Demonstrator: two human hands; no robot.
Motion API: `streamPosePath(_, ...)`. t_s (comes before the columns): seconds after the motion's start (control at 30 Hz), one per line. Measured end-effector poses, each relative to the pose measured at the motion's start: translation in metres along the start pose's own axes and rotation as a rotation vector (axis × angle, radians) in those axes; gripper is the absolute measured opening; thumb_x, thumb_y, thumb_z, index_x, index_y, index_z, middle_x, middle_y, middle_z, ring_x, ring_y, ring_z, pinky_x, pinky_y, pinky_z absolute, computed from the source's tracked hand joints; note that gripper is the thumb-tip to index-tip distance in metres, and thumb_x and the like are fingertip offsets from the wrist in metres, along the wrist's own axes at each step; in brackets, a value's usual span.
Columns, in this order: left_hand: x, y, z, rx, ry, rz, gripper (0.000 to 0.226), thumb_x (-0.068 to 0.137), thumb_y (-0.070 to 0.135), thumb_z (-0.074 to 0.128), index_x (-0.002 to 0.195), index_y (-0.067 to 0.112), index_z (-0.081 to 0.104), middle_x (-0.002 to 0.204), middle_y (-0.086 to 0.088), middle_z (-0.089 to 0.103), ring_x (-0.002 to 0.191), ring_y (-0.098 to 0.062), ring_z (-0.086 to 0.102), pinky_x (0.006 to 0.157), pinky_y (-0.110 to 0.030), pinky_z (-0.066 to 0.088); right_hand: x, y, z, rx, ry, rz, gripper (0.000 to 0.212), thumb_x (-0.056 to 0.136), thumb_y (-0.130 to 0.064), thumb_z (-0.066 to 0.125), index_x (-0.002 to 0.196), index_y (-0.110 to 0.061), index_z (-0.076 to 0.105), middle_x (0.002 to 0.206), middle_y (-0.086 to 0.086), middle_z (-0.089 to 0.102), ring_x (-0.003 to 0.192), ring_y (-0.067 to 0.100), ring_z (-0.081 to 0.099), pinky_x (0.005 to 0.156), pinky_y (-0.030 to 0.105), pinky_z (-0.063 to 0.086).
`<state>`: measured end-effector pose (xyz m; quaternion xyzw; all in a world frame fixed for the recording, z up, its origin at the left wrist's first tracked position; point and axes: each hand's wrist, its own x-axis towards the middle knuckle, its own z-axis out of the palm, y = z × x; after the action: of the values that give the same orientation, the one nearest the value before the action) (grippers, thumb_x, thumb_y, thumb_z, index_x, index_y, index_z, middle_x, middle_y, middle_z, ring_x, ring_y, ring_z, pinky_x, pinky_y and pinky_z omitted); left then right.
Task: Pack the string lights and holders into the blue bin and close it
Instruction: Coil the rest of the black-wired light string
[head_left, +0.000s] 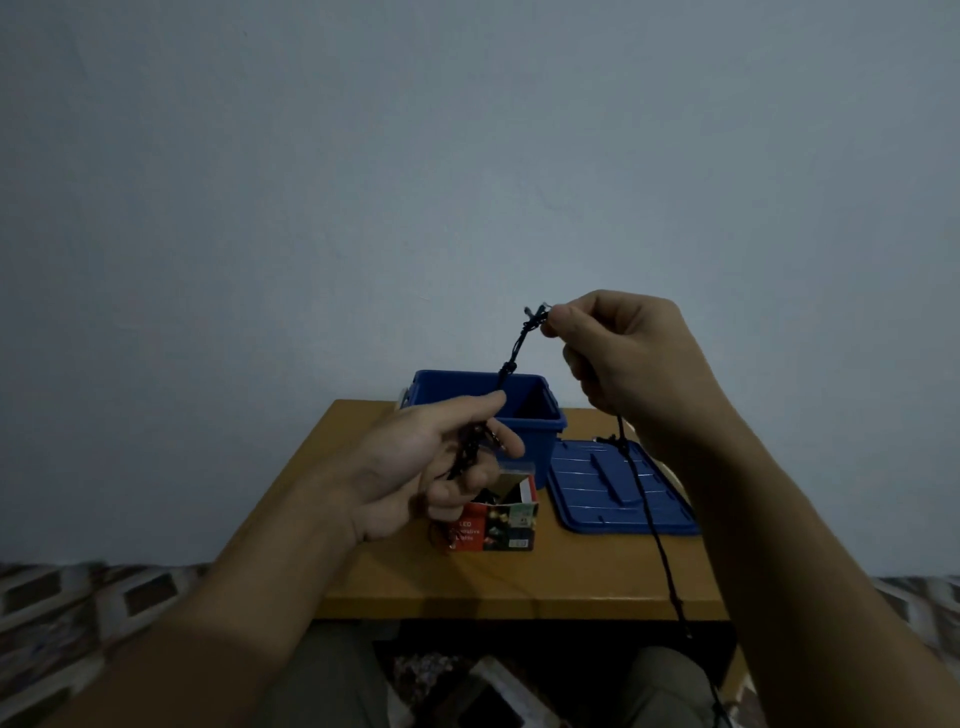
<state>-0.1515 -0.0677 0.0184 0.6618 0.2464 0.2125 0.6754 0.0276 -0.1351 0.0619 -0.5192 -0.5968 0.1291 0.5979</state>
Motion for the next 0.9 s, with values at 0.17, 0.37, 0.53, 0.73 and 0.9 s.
streamPosePath(0.17,0.007,-0.004,0.003,0.059,-0.047,-0.062,0.059,0.086,0.065,0.049,0.08,0.009,0.068,0.048,0.003,0.033,0.037,-0.007,0.022,0.042,-0.024,0.014,0.005,-0.001,0.003,0.013,0.053,-0.041,0.026,0.101,-0.023,0.058,0.087,-0.006,0.069,0.053,-0.006,0.052,0.044,0.009,0.038,0.042,0.02,0.032)
streamPosePath(0.37,0.009,-0.008,0.001,0.167,-0.076,-0.122,0.066,0.079,0.079,0.048,0.056,0.018,0.039,0.046,0.003,0.024,0.042,-0.011,0.012,0.048,-0.03,0.004,0.004,0.004,0.003,-0.019,0.086,-0.071,0.024,0.102,-0.022,0.055,0.086,-0.01,0.068,0.055,-0.007,0.053,0.045,0.007,0.04,0.046,0.02,0.033)
streamPosePath(0.53,0.007,-0.008,-0.006,0.105,-0.201,-0.128,0.071,0.08,0.083,0.045,0.059,0.016,0.038,0.044,0.003,0.024,0.042,-0.012,0.009,0.043,-0.026,0.005,0.003,0.007,0.001,-0.006,0.099,-0.072,0.023,0.102,-0.023,0.055,0.086,-0.012,0.068,0.057,-0.006,0.053,0.049,0.009,0.04,0.049,0.024,0.033)
streamPosePath(0.73,0.005,-0.01,-0.011,-0.05,-0.494,-0.114,0.074,0.084,0.08,0.046,0.071,0.007,0.054,0.041,0.003,0.037,0.033,-0.008,0.018,0.038,-0.024,0.011,0.0,0.012,0.003,0.04,0.127,-0.063,0.022,0.102,-0.022,0.056,0.087,-0.012,0.068,0.055,-0.006,0.052,0.044,0.006,0.038,0.042,0.018,0.031)
streamPosePath(0.9,-0.004,-0.001,-0.008,-0.292,-0.752,0.041,0.052,0.098,0.054,0.046,0.072,0.009,0.051,0.044,-0.002,0.03,0.036,-0.012,0.022,0.041,-0.024,0.021,-0.008,0.032,0.007,-0.021,0.083,0.079,0.027,0.101,-0.025,0.056,0.088,-0.006,0.069,0.058,-0.001,0.052,0.045,0.005,0.04,0.041,0.017,0.033)
